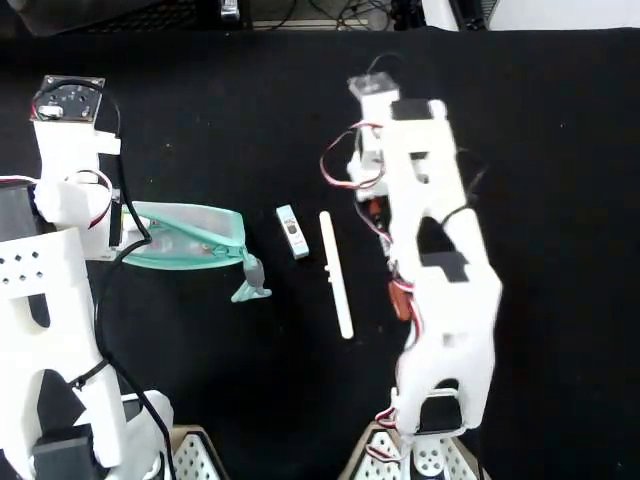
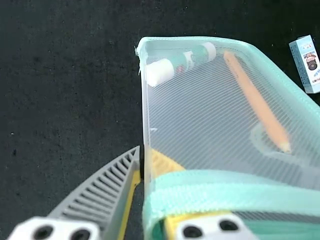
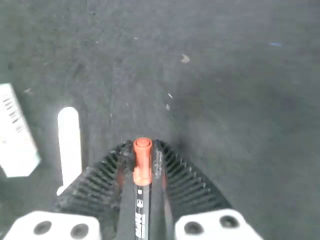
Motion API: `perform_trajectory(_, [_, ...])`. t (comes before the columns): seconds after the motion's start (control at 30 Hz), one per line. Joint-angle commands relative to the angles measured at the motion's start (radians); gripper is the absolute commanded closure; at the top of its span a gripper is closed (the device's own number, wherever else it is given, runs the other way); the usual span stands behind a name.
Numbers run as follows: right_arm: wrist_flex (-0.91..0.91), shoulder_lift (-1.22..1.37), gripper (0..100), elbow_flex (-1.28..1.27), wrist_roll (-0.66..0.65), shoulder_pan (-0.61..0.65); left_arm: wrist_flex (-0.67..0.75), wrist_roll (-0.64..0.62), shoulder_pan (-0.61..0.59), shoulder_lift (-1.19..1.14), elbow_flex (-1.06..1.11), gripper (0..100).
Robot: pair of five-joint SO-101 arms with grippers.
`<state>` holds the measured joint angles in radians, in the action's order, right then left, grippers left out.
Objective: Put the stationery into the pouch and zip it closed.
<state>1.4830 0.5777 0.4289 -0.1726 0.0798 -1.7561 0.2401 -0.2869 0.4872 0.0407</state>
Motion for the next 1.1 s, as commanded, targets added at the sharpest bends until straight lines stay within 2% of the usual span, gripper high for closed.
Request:
perform_trajectory(0.0, [0.011,-0.240,98.6,-0.036,0.008,0.043,0.000,-0.002,0.013,0.015,-0.010,97])
perform_trajectory(0.3, [-0.002,-0.762,98.6,-0.254,0.008,0.204,0.000,-0.002,0.013,0.015,-0.008,97])
perform_trajectory(0.5, [-0.137,-1.184,98.6,-0.493,0.009,0.315,0.000,-0.002,0.013,0.015,-0.008,97])
perform_trajectory(0.77, [-0.488,-1.662,98.5,-0.888,0.008,0.437,0.000,-0.002,0.013,0.015,-0.008,97])
perform_trajectory(1.07, [-1.028,-2.000,98.5,-1.267,0.006,0.753,0.000,-0.003,0.013,0.015,-0.012,97])
